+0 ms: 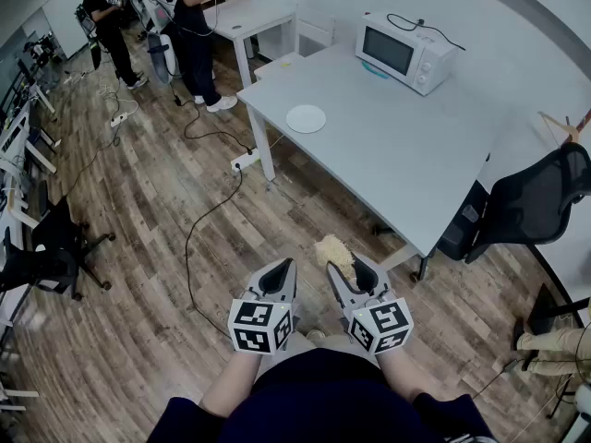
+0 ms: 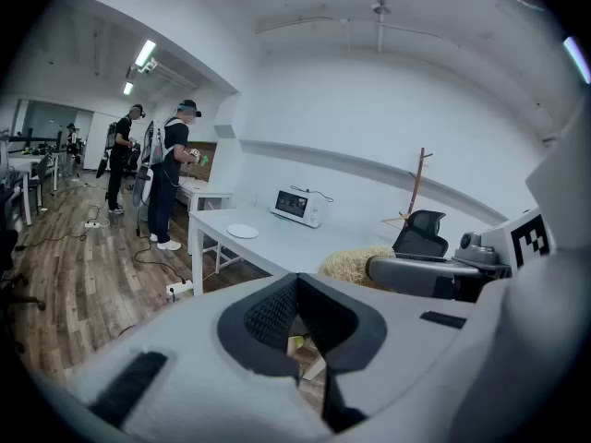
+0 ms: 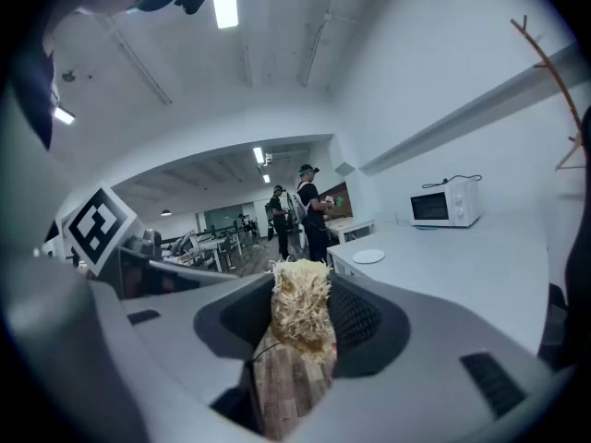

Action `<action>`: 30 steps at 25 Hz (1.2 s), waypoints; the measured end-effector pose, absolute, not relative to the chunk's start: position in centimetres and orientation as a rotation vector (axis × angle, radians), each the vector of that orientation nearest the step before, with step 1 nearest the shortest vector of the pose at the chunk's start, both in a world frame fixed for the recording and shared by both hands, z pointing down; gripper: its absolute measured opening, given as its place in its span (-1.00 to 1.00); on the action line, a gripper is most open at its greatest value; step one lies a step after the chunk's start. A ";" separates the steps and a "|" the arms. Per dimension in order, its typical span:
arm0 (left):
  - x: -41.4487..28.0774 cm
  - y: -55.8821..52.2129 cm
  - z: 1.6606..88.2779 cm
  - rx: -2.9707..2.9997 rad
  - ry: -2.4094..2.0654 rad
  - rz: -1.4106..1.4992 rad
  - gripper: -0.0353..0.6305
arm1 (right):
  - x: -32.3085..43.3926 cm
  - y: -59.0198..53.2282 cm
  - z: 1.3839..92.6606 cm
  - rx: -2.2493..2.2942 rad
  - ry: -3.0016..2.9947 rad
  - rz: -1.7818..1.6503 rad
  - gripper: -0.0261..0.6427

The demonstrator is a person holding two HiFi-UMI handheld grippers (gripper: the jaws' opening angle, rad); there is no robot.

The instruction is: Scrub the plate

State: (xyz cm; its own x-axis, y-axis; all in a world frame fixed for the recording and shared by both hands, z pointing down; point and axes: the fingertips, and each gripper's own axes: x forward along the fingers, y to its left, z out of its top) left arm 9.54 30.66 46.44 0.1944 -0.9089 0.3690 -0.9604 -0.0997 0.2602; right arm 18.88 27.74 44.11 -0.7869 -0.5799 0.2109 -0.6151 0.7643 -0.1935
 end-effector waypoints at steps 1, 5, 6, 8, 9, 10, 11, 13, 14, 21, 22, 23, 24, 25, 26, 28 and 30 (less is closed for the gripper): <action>9.6 30.6 46.4 2.040 -1.744 0.158 -0.84 | 18.9 27.7 44.1 0.962 -2.821 0.377 -0.39; 9.8 30.3 46.2 2.042 -1.755 0.154 -0.84 | 19.1 27.9 44.0 0.957 -2.829 0.364 -0.39; 9.9 30.3 46.2 2.041 -1.760 0.151 -0.84 | 19.2 27.9 44.0 0.950 -2.830 0.356 -0.39; 10.2 30.3 46.2 2.038 -1.767 0.144 -0.84 | 19.5 28.1 44.0 0.940 -2.831 0.338 -0.39; 10.4 30.4 46.3 2.037 -1.768 0.143 -0.84 | 19.6 28.2 44.0 0.940 -2.831 0.337 -0.39; 10.6 30.4 46.3 2.037 -1.768 0.144 -0.84 | 19.7 28.2 44.0 0.939 -2.834 0.346 -0.39; 10.7 30.5 46.4 2.038 -1.767 0.149 -0.84 | 19.8 28.3 44.0 0.934 -2.841 0.366 -0.39; 11.0 30.6 46.6 2.038 -1.761 0.158 -0.84 | 19.7 28.4 44.0 0.916 -2.856 0.417 -0.38; 11.1 30.7 46.8 2.036 -1.758 0.161 -0.84 | 19.6 28.5 44.1 0.908 -2.859 0.433 -0.38; 9.2 30.0 48.0 1.997 -1.747 0.151 -0.84 | 18.0 27.6 45.3 0.889 -2.832 0.491 -0.38; 8.7 29.5 48.2 1.992 -1.745 0.152 -0.84 | 17.6 27.1 45.4 0.890 -2.830 0.492 -0.38; 8.2 28.9 48.4 1.990 -1.744 0.153 -0.84 | 17.2 26.6 45.4 0.891 -2.829 0.491 -0.38; 7.6 28.1 48.5 1.991 -1.741 0.155 -0.84 | 16.6 25.9 45.4 0.891 -2.830 0.489 -0.38; 7.0 27.2 48.6 1.996 -1.738 0.155 -0.84 | 16.1 25.2 45.4 0.891 -2.830 0.485 -0.38; 6.5 26.3 48.5 2.004 -1.734 0.155 -0.84 | 15.5 24.4 45.4 0.892 -2.831 0.480 -0.38; 5.4 24.2 48.2 2.026 -1.725 0.156 -0.84 | 14.2 22.7 45.3 0.894 -2.829 0.468 -0.38; 4.1 22.1 47.9 2.046 -1.720 0.159 -0.84 | 12.7 20.8 45.3 0.900 -2.824 0.458 -0.38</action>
State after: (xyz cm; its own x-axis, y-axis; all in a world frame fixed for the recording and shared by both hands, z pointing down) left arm 4.08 22.07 47.92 0.2119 -0.9031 0.3736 -0.9563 -0.1129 0.2697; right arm 12.69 20.84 45.29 -0.8109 -0.5404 0.2245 -0.5836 0.7747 -0.2434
